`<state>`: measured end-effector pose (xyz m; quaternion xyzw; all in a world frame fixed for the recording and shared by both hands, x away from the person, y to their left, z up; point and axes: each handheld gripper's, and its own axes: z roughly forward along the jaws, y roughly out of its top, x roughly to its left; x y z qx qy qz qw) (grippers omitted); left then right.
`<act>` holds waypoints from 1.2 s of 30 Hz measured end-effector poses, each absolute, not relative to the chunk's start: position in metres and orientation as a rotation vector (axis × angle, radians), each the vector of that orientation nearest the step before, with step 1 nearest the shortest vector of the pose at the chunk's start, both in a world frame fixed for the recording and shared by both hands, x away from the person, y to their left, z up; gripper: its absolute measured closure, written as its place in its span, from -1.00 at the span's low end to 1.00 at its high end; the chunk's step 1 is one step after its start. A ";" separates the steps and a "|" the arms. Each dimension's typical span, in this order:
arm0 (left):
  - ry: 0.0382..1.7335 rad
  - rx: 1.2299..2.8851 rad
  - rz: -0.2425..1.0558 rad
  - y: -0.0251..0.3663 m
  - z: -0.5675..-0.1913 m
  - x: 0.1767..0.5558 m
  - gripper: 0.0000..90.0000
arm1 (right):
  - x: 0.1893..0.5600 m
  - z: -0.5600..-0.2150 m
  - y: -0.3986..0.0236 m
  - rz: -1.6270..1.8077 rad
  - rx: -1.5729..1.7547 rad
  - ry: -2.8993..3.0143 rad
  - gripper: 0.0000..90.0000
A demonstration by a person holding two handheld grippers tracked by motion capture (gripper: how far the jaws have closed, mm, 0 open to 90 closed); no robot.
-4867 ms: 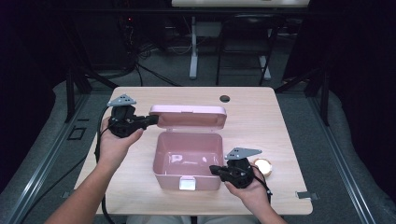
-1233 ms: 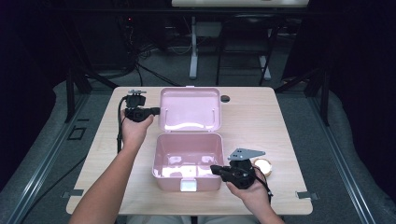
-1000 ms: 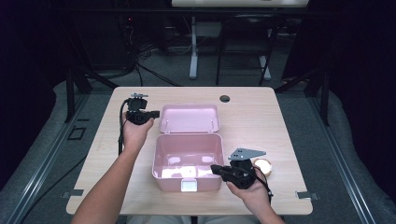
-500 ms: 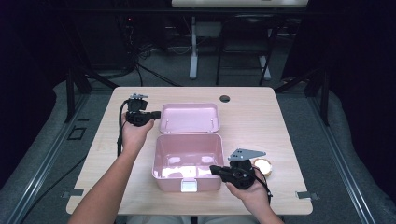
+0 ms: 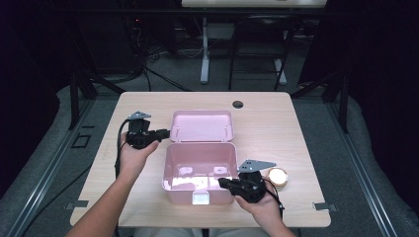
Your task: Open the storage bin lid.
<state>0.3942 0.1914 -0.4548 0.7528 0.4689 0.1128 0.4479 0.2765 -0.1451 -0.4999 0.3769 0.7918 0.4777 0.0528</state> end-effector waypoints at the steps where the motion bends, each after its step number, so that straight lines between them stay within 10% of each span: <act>1: 1.151 1.866 0.280 0.193 -0.456 0.390 0.73 | 0.277 -0.500 -0.145 1.454 1.145 2.405 1.00; 36: 0.945 1.997 0.230 0.167 -0.490 0.305 0.95 | 0.275 -0.499 -0.145 1.443 1.143 2.379 0.92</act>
